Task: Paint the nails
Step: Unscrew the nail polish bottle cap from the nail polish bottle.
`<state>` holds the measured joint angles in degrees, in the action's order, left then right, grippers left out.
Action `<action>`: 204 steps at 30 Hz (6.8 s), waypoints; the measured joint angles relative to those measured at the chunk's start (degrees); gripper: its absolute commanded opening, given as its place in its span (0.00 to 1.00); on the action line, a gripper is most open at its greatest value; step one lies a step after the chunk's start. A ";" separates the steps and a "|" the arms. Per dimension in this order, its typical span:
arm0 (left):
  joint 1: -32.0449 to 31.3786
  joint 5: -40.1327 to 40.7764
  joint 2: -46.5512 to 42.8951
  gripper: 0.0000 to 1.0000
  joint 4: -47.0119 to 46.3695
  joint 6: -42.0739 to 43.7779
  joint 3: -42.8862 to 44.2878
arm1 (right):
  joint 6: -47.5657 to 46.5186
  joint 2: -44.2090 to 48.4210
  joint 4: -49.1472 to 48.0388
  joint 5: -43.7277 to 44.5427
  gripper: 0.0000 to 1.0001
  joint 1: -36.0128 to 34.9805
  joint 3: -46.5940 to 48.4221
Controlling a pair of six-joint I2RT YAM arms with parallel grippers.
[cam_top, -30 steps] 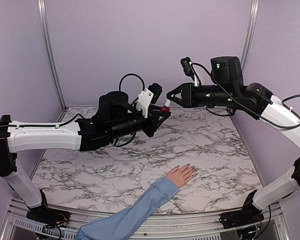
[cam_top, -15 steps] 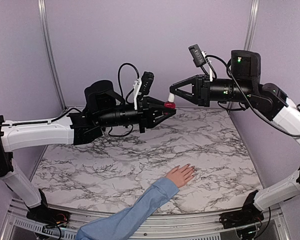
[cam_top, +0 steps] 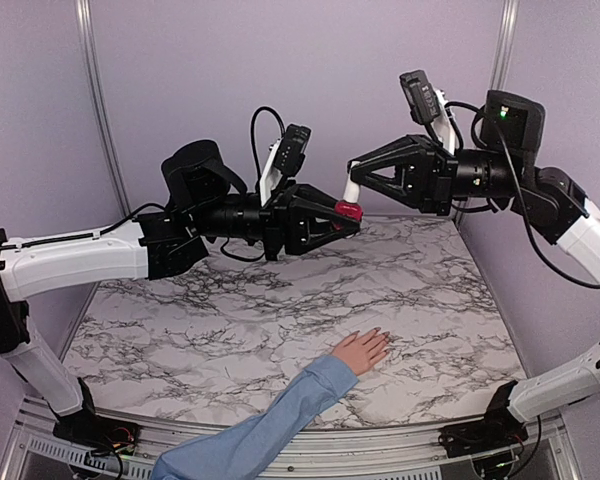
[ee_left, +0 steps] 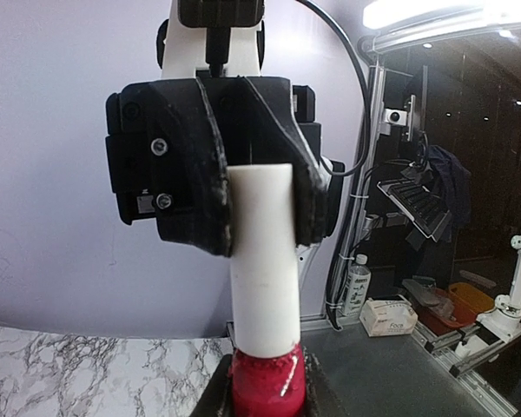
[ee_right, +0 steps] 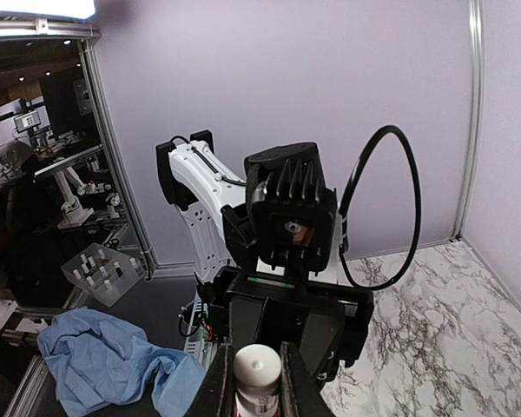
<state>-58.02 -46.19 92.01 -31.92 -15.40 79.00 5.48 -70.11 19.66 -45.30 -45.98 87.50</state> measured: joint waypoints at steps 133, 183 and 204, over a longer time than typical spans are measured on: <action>-0.33 35.54 -0.13 0.00 7.21 18.53 -7.61 | 12.04 -9.25 19.76 25.44 0.50 0.24 4.13; 0.33 28.89 -0.33 0.00 7.98 17.03 -4.07 | 2.99 -4.76 12.17 25.49 0.00 -1.07 2.05; -1.60 18.75 -1.68 0.00 6.58 16.15 -4.87 | -2.23 -3.89 13.18 15.87 0.47 -1.22 2.58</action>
<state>-59.61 -27.44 90.32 -25.34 0.75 74.13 3.25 -74.00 32.84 -29.43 -47.20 90.08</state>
